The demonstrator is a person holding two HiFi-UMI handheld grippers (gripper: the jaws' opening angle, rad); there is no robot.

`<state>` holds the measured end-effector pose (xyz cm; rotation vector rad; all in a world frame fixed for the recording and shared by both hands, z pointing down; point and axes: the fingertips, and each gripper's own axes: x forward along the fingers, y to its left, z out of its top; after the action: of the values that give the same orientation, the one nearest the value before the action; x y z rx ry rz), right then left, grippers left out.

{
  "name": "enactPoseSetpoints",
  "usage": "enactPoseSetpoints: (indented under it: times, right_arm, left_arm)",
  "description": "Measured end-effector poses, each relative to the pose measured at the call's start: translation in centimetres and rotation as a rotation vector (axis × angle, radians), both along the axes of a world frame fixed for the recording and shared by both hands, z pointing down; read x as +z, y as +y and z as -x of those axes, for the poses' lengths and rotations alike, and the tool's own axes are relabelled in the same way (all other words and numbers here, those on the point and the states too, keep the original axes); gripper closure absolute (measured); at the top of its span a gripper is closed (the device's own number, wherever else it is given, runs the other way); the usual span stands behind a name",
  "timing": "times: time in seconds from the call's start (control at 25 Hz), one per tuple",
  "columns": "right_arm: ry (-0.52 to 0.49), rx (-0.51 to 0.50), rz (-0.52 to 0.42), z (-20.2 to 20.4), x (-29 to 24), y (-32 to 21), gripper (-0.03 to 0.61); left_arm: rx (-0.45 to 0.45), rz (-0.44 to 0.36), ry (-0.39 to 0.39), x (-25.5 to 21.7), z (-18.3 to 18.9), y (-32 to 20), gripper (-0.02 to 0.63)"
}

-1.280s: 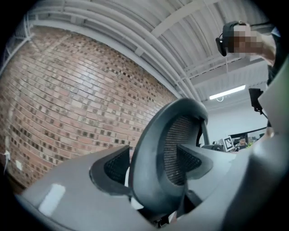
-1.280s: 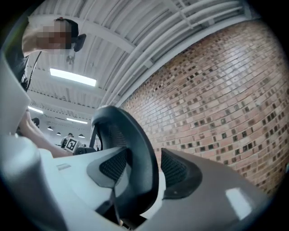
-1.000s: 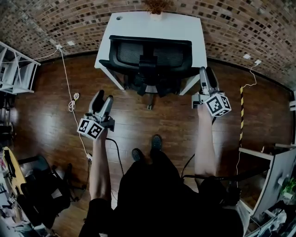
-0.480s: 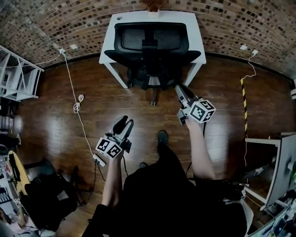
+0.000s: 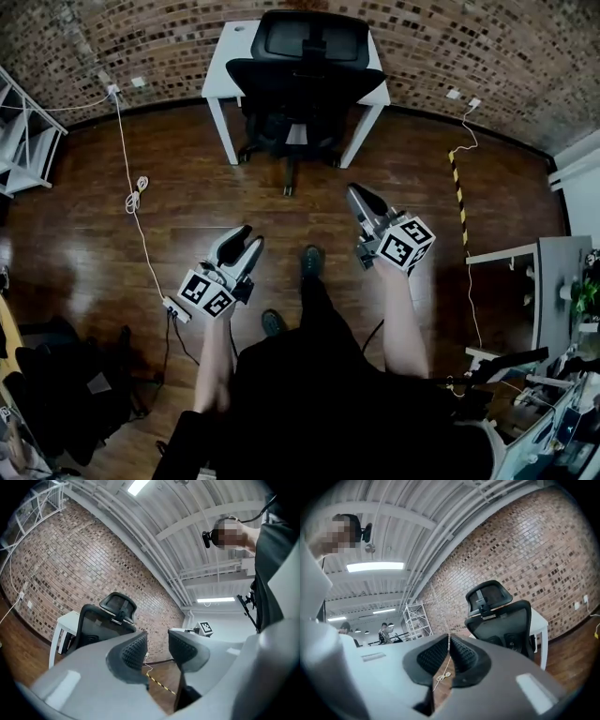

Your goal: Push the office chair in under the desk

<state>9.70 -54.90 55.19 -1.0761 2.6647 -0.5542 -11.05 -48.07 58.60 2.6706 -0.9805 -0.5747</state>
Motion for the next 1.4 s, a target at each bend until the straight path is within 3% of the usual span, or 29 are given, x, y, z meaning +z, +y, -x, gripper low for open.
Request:
enactPoseSetpoints:
  times: [0.12,0.36,0.52,0.68,0.88,1.04,1.2,1.4]
  right_arm:
    - [0.022,-0.018,-0.039,1.9,-2.4,5.0,0.575]
    - [0.095,-0.222,-0.175,4.9,-7.3,14.6,0.555]
    - [0.248,-0.275,-0.220,3.6,-8.7,19.3,0.555]
    - [0.426,-0.226,-0.182,-0.4,-3.2,21.9,0.578]
    - [0.305,-0.156,-0.103,-6.9,-0.8,21.6,0.578]
    - [0.212,-0.175,-0.083,-8.6,-1.1,22.4,0.578]
    - [0.219,-0.185,-0.121,-10.2,-2.4,24.5,0.578]
    - [0.244,-0.152,-0.138,-11.3,-2.8,27.1,0.578]
  left_arm:
    - [-0.003,-0.017,-0.009,-0.5,1.3,3.7,0.381]
    - [-0.079,-0.036,-0.002,-4.8,2.1,9.9,0.380]
    - [-0.111,-0.034,-0.007,-8.0,-0.2,13.6,0.377]
    - [-0.105,-0.024,-0.013,-5.9,-4.7,16.9,0.357]
    - [-0.082,-0.027,-0.049,-4.2,-12.4,19.9,0.334]
    - [-0.091,-0.002,-0.103,-3.9,-15.1,21.8,0.335]
    - [-0.104,-0.021,-0.106,-5.5,-16.8,23.4,0.328]
    - [-0.072,-0.123,-0.082,-8.0,-17.9,26.6,0.308]
